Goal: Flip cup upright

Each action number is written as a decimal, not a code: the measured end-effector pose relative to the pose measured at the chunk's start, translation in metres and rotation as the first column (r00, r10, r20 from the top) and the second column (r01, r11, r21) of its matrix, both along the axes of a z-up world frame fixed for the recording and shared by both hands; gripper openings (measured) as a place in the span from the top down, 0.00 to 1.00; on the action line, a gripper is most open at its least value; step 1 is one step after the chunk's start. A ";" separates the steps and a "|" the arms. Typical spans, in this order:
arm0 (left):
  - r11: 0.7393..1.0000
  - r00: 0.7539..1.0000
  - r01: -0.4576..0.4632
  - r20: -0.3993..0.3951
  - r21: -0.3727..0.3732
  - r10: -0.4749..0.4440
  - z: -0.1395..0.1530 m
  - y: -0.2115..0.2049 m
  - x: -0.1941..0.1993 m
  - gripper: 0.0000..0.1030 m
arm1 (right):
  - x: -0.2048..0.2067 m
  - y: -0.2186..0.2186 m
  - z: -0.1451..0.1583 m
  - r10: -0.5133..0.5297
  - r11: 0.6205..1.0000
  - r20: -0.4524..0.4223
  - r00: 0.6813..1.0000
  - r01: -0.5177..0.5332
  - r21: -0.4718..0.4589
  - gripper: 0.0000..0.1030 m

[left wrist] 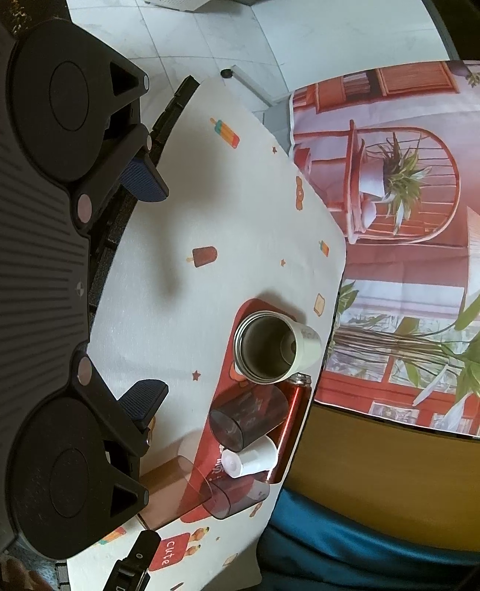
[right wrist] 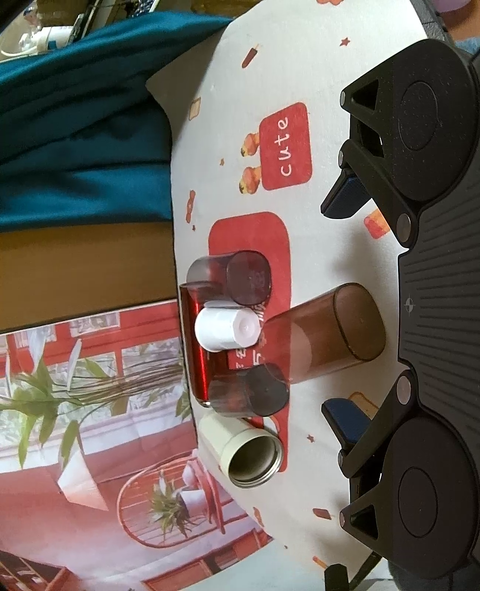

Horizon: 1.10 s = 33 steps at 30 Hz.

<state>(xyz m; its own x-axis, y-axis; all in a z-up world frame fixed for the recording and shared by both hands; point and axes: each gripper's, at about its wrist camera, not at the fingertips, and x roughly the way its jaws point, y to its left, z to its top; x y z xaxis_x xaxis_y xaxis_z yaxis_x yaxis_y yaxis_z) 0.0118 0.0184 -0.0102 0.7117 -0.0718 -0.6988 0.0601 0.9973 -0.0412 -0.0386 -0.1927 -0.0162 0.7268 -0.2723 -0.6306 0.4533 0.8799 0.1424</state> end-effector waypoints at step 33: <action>0.999 0.999 -0.027 0.025 0.040 0.026 0.003 -0.005 0.000 0.00 | -0.004 0.004 0.004 0.022 0.998 0.032 0.999 -0.020 -0.058 0.00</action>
<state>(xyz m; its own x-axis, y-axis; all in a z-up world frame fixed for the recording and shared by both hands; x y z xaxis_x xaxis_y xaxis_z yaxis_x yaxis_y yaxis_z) 0.0114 0.0137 -0.0074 0.7298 -0.0249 -0.6832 0.0340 0.9994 0.0000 -0.0428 -0.1885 -0.0122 0.7526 -0.2917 -0.5903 0.4303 0.8965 0.1056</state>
